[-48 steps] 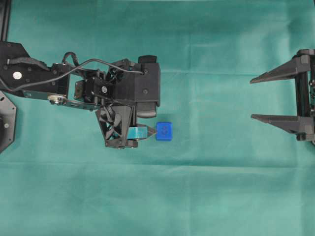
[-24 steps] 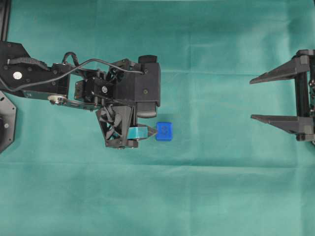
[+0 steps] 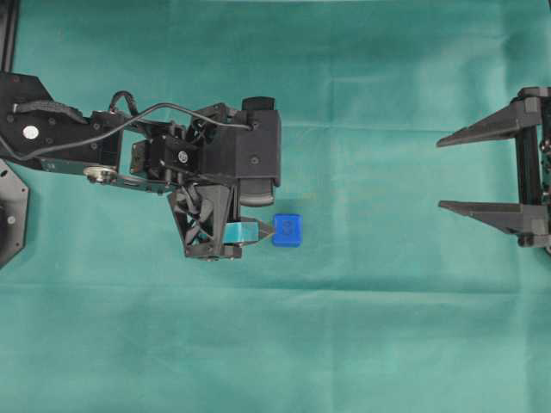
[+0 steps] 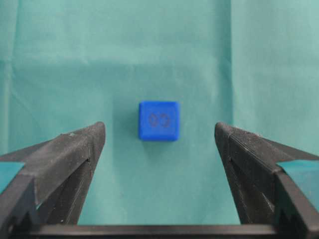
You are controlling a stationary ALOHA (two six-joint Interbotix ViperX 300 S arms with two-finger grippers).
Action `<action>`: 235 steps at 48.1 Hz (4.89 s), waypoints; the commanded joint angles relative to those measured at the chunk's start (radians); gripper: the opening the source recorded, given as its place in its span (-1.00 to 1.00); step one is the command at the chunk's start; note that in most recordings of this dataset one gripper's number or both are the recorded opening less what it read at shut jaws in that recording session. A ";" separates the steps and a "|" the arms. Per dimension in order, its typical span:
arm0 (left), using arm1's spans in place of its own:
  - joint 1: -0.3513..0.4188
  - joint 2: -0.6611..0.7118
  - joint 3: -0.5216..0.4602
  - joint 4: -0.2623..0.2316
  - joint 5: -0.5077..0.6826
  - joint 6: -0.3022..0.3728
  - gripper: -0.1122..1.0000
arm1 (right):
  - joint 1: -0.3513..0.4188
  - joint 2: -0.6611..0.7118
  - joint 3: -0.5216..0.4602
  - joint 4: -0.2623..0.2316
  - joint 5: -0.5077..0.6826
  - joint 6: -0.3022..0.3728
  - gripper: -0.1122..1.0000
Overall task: Handover the blue block to the right arm after grasping it with the left arm, then place it in the designated position.
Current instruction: 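Lower the left gripper around the blue cube and close it, then lift the blue cube with the left gripper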
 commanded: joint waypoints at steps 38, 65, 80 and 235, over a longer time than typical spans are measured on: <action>-0.005 0.097 0.046 0.002 -0.152 0.002 1.00 | -0.002 0.012 -0.021 -0.002 -0.003 0.000 0.89; -0.005 0.210 0.098 0.000 -0.295 -0.002 1.00 | -0.005 0.023 -0.018 -0.002 -0.003 0.000 0.89; -0.005 0.259 0.104 0.000 -0.331 -0.006 1.00 | -0.020 0.034 -0.018 -0.002 -0.003 0.000 0.89; -0.005 -0.115 -0.051 0.009 -0.025 -0.009 0.04 | -0.026 0.037 -0.020 -0.002 0.006 -0.002 0.89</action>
